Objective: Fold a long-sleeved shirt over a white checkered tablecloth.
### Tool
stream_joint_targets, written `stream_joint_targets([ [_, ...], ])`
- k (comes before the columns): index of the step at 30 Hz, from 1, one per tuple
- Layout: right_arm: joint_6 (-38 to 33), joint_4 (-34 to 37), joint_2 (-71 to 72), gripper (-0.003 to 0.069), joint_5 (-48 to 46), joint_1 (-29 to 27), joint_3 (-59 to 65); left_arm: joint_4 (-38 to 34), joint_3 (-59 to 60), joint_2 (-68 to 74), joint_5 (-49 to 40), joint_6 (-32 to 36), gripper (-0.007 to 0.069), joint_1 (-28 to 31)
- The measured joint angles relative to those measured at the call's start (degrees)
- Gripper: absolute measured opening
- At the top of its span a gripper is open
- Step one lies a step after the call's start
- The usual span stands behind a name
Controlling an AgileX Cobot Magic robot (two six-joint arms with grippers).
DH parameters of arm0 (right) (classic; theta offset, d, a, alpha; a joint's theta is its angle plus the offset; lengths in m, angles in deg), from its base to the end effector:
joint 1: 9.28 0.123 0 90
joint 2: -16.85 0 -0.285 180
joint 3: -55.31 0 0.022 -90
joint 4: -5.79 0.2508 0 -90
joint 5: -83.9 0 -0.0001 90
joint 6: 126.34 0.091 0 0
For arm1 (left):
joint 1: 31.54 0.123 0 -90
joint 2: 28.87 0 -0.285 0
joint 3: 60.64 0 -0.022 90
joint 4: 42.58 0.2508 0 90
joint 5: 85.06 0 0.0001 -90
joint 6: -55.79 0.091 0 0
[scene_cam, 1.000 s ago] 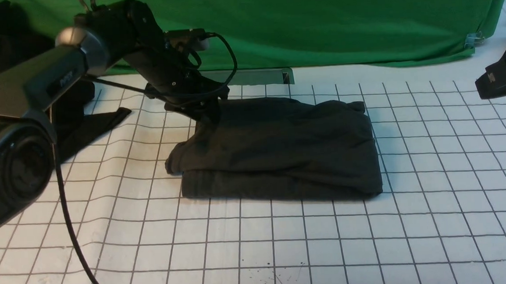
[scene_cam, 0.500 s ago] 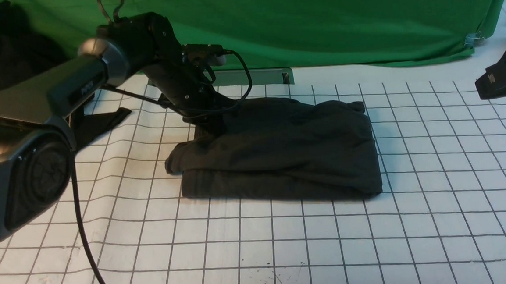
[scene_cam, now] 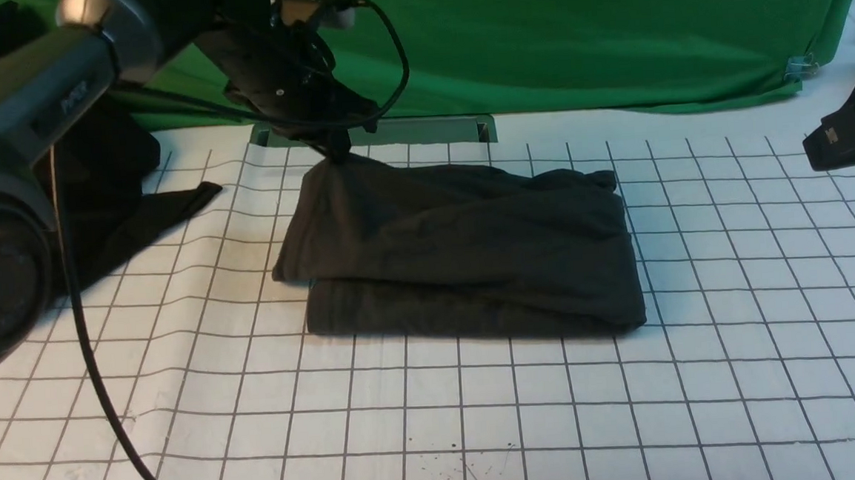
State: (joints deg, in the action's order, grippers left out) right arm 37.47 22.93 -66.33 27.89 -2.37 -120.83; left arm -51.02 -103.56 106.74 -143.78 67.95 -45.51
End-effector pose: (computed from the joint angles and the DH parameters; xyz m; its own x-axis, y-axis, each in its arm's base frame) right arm 0.2653 0.0546 0.3715 -0.7459 -0.1994 -0.6355 -0.3520 0.9280 0.1220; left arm 0.4812 -0.1315 0.2535 -0.8018 0.3374 -0.4932 0.4102 0.9109 -0.0437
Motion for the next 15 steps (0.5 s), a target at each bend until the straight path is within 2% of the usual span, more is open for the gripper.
stream_joint_targets([
  [7,-0.1,0.0,0.0,-0.0003,0.1,0.0,0.0,0.7,0.0,0.2,-3.3,-4.7,0.0023,2.1],
  [15,0.0,0.0,0.0,-0.0003,0.1,0.0,0.0,0.3,0.0,0.6,-3.9,-4.5,0.003,2.1],
])
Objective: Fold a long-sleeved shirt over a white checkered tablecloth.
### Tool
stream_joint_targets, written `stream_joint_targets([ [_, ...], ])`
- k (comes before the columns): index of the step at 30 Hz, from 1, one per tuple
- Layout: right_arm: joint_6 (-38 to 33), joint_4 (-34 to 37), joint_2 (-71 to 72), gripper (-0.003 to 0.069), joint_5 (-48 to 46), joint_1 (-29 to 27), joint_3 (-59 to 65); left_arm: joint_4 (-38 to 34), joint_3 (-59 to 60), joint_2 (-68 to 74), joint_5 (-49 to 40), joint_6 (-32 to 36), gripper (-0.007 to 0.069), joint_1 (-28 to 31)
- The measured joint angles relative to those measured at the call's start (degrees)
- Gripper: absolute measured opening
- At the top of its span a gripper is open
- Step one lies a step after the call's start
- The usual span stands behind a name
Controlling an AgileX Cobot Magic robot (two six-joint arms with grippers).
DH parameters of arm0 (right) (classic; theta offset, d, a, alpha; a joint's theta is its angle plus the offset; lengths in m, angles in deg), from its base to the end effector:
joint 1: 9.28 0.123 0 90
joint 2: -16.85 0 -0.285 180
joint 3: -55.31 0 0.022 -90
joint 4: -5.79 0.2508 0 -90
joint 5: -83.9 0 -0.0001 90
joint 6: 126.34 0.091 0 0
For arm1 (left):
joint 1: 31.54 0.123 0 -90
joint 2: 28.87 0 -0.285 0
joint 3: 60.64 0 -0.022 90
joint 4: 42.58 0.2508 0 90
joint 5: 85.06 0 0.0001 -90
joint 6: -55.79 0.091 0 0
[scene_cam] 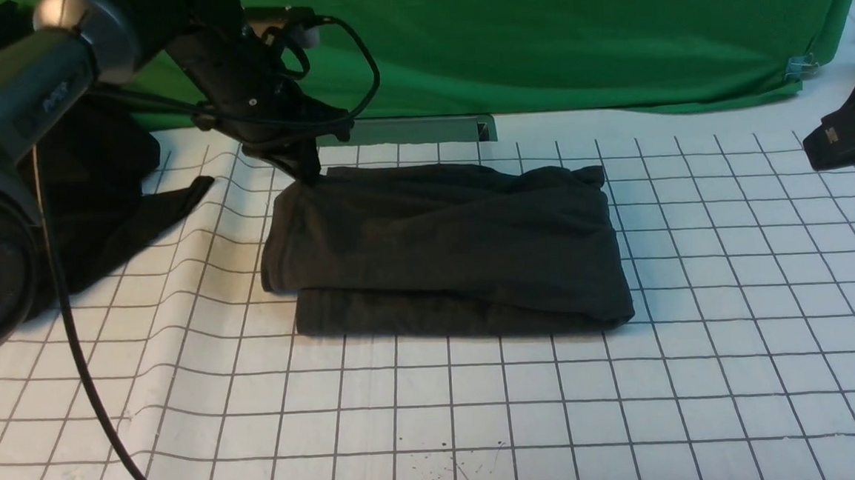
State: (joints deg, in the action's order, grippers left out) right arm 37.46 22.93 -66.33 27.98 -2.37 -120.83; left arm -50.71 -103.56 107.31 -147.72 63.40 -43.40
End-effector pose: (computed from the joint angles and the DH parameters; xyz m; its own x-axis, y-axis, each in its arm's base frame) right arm 0.2654 0.0546 0.3716 -0.7450 -0.1991 -0.6367 -0.3519 0.9281 0.1215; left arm 0.4815 -0.1128 0.2457 -0.8727 0.2514 -0.4185 0.3139 0.9455 -0.0865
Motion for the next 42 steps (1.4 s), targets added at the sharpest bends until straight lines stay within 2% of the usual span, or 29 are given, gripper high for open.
stream_joint_targets([
  [2,0.0,0.0,0.0,-0.0003,0.0,0.0,0.0,0.4,0.0,0.3,0.0,0.0,0.005,0.0],
  [5,0.0,0.0,0.0,-0.0003,0.0,0.0,0.0,1.9,0.0,0.6,0.0,-0.7,0.0126,0.0],
  [7,0.0,0.0,0.0,-0.0003,0.0,0.0,0.0,4.0,0.0,0.6,-0.2,-2.0,0.0204,0.0],
  [8,-0.1,-0.1,0.0,-0.0003,0.0,0.0,0.0,5.8,0.0,0.4,-0.8,-3.5,0.0274,0.0],
  [11,-0.7,-0.1,0.0,-0.0003,0.2,0.0,-0.1,8.1,-0.9,0.1,-3.2,-5.0,0.0374,0.0],
  [12,-1.2,-0.2,0.3,-0.0003,0.4,0.0,-0.6,8.9,-2.7,-0.7,-5.3,-5.6,0.0434,0.0],
  [14,-1.3,-0.3,1.3,-0.0003,1.1,0.0,-1.2,8.5,-3.5,-3.0,-6.1,-5.9,0.0458,0.0],
  [15,-1.3,-0.3,1.5,-0.0003,1.4,0.0,-1.3,8.1,-3.5,-3.6,-6.1,-6.0,0.0454,0.0],
  [17,-1.3,-0.6,4.9,-0.0003,3.2,0.0,-1.3,4.4,-2.7,-8.1,-6.4,-6.0,0.0373,0.1],
  [20,-1.3,-2.4,11.6,-0.0003,7.7,0.0,-0.2,-0.7,1.5,-16.4,-6.4,-4.7,0.0135,0.1],
  [21,-1.3,-2.8,14.4,-0.0003,10.0,0.0,1.0,-1.8,4.0,-19.6,-6.4,-3.9,0.0078,0.0],
  [24,-1.4,-4.0,24.1,-0.0003,19.5,0.0,6.9,-2.9,14.4,-29.9,-6.1,-2.8,0.0011,0.0],
  [25,-1.5,-4.0,24.8,-0.0003,20.9,0.0,7.5,-2.9,15.2,-30.7,-6.0,-2.7,0.001,0.0],
  [29,-1.6,-4.5,41.3,-0.0002,38.2,0.0,22.1,-4.3,37.7,-49.5,3.8,-2.5,-0.0004,0.0],
  [30,-1.6,-4.5,42.0,-0.0002,39.0,0.0,22.9,-4.6,39.9,-51.4,5.1,-2.5,-0.0004,0.0],
  [32,-1.6,-4.6,50.8,-0.0002,49.3,0.0,32.3,-5.9,53.3,-63.1,13.7,-2.5,-0.0004,0.0],
  [34,-1.6,-4.7,55.3,-0.0001,55.5,0.0,37.6,-6.6,59.8,-69.1,18.2,-2.5,-0.0004,0.0],
  [35,-1.6,-4.7,60.2,0.0004,62.1,0.0,43.5,-7.9,69.1,-78.0,25.2,-2.5,-0.0004,0.0],
  [37,-1.6,-4.7,64.0,0.002,68.7,0.0,47.9,-9.6,78.6,-87.6,32.5,-2.5,-0.0004,0.0],
  [42,-1.6,-4.7,67.9,0.0087,73.1,0.0,51.5,-14.0,94.3,-104.3,43.4,-3.2,-0.0004,0.0],
])
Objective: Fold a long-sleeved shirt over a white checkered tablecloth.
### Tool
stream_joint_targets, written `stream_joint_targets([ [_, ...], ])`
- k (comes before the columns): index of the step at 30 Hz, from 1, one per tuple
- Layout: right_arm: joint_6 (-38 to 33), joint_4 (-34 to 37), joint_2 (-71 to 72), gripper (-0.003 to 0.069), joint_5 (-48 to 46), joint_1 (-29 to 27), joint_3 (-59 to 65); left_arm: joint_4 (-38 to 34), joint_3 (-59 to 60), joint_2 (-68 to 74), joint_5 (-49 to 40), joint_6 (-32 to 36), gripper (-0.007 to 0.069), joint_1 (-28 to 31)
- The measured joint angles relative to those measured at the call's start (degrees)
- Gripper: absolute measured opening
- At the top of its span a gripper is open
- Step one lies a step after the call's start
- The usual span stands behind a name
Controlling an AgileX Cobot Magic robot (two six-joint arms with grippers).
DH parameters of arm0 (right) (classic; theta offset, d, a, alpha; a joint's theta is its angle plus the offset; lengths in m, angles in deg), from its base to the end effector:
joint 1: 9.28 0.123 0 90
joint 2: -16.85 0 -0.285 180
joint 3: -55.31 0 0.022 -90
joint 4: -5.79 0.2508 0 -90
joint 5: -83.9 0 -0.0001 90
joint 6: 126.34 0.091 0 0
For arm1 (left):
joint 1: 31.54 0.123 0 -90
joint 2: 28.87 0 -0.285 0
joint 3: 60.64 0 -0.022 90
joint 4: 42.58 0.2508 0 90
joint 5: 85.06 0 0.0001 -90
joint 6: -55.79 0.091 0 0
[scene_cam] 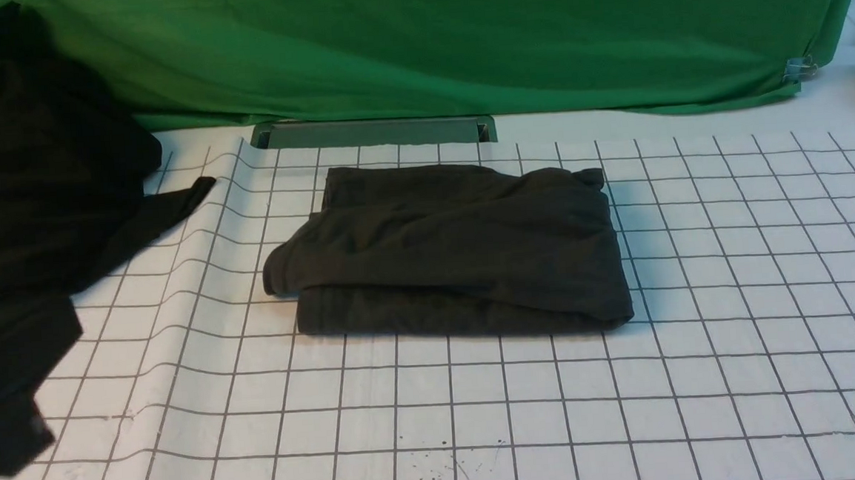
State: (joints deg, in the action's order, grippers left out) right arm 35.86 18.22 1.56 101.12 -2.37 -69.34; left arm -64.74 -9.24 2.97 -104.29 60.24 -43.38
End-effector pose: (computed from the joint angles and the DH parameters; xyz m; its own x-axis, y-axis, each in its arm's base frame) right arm 0.0283 -0.0024 0.3556 0.5903 -0.0320 -0.8066 -0.0083 0.9989 -0.0457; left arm 0.0886 -0.0302 0.3072 -0.2734 -0.2320 -0.9335 0.2555 0.9181 -0.3031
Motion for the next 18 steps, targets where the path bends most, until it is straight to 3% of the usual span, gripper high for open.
stream_joint_targets([
  [7,0.0,0.0,0.1,0.0178,0.7,0.0,0.1,-1.0,8.3,-11.2,1.1,-0.2,-0.0001,0.0],
  [18,0.0,0.0,0.1,0.0211,0.7,0.0,0.1,0.7,8.6,-12.3,0.9,-0.2,-0.0001,0.0],
])
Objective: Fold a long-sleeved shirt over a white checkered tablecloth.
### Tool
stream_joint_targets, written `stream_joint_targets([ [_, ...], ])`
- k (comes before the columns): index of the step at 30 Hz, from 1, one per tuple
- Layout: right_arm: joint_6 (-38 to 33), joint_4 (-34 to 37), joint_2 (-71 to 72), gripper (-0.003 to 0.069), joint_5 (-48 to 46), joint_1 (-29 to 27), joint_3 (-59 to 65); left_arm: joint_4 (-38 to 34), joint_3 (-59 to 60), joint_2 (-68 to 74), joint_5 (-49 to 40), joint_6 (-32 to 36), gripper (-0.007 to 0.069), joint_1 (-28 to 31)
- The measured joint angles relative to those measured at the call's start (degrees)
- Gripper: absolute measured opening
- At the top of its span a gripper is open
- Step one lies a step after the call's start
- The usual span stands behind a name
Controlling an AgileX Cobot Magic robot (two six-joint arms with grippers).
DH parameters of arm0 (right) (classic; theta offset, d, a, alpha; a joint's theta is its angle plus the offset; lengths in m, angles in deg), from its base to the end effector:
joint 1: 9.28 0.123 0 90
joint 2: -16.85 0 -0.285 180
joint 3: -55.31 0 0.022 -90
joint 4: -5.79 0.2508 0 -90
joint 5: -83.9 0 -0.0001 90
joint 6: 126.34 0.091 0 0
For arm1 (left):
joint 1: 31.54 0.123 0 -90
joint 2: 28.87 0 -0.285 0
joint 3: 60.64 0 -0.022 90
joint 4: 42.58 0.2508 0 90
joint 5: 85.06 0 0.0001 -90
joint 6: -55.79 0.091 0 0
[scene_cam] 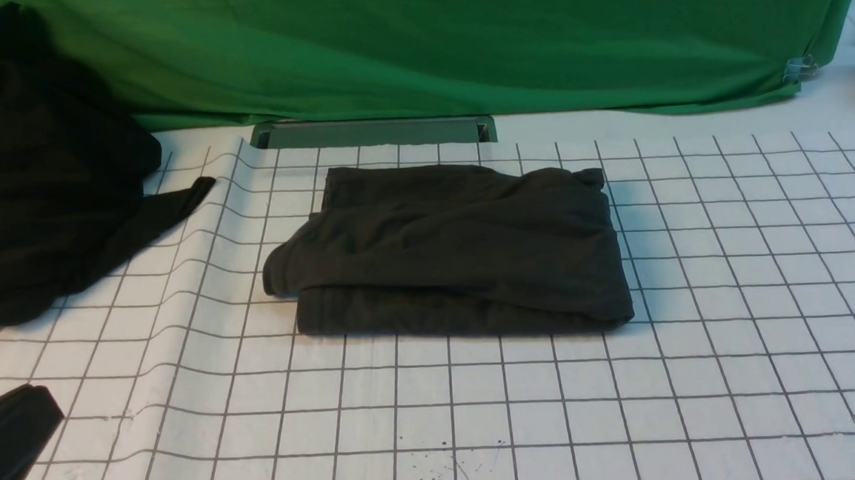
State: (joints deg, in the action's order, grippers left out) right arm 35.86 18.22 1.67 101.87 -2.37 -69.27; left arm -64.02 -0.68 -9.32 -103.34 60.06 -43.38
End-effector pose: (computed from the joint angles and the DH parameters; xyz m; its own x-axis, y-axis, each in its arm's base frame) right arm 0.0273 -0.0028 0.3562 0.6009 -0.0315 -0.7987 -0.0050 0.9991 -0.0432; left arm 0.0603 -0.0233 0.2752 -0.1959 -0.2418 -0.9504 0.2715 0.9179 -0.2895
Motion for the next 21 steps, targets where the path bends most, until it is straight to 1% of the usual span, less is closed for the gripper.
stream_joint_targets([
  [6,0.0,0.0,0.0,0.0218,0.0,0.0,0.0,1.5,0.0,0.0,0.1,1.7,-0.0001,0.0],
  [11,0.0,0.0,0.0,0.023,0.0,0.0,0.0,9.9,0.5,-0.2,0.6,2.6,0.0001,0.9],
  [12,0.0,0.0,0.0,0.0232,0.0,0.0,0.0,10.8,0.7,-0.3,0.7,2.7,0.0001,1.1],
  [15,0.0,0.0,0.0,0.0235,-0.1,0.0,0.0,15.1,3.7,-2.4,1.9,3.0,0.0001,5.5],
  [18,0.0,0.0,0.0,0.0237,-0.1,0.0,0.0,16.2,8.4,-6.3,4.4,3.0,0.0001,10.7],
  [21,0.0,0.0,0.0,0.0238,-0.1,0.0,0.0,16.5,14.1,-10.2,7.4,3.0,0.0001,13.1],
])
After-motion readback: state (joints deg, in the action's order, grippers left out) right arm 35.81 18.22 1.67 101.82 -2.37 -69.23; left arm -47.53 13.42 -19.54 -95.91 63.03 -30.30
